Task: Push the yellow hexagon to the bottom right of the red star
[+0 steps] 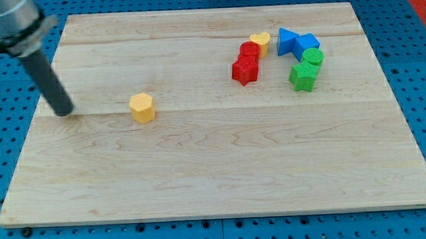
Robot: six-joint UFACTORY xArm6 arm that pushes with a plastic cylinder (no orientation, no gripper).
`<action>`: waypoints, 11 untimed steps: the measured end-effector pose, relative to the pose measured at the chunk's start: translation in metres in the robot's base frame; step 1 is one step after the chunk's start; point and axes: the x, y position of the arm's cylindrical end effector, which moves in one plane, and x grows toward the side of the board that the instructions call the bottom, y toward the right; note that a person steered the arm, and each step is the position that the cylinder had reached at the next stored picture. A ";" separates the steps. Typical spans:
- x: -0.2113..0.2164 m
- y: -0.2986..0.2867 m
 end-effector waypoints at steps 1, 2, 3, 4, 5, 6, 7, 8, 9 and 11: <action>0.000 0.086; 0.000 0.162; 0.002 0.196; 0.020 0.176; 0.041 0.182; 0.035 0.230; 0.015 0.282; 0.013 0.307; 0.029 0.269; 0.018 0.212</action>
